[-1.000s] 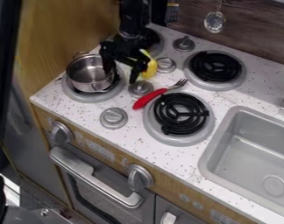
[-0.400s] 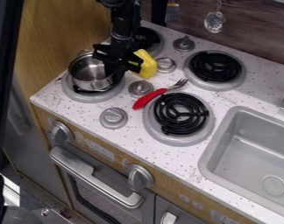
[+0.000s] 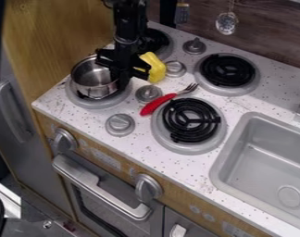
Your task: Put the metallic silver pot to the bottom right of the burner
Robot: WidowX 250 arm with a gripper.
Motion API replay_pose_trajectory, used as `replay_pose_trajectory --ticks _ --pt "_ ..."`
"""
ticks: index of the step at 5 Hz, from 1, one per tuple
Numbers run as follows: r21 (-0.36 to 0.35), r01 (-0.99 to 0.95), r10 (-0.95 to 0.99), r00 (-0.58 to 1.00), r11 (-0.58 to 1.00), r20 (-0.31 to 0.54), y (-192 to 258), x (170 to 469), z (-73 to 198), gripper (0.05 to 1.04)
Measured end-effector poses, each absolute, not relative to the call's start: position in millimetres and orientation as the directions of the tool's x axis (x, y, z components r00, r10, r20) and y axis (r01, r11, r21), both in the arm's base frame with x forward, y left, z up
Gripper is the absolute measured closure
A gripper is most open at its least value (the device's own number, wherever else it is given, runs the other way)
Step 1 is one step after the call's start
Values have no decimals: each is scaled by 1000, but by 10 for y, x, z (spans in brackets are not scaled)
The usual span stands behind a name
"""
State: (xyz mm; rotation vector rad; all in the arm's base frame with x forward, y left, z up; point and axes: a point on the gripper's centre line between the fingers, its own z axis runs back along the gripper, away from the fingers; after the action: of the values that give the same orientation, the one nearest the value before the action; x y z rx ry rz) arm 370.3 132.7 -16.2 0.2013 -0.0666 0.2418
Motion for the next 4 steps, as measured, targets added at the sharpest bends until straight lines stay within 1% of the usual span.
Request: replay_pose_trajectory --ticks 1,2,3,4 --pt "174 -185 163 978 967 133 813 3559 59 1008" --pt "174 -120 101 988 977 114 403 3384 -15 1008" --pt "171 -26 4 992 985 129 -139 3397 -40 1008" --pt "176 49 -63 995 983 77 -436 3386 -301 1008"
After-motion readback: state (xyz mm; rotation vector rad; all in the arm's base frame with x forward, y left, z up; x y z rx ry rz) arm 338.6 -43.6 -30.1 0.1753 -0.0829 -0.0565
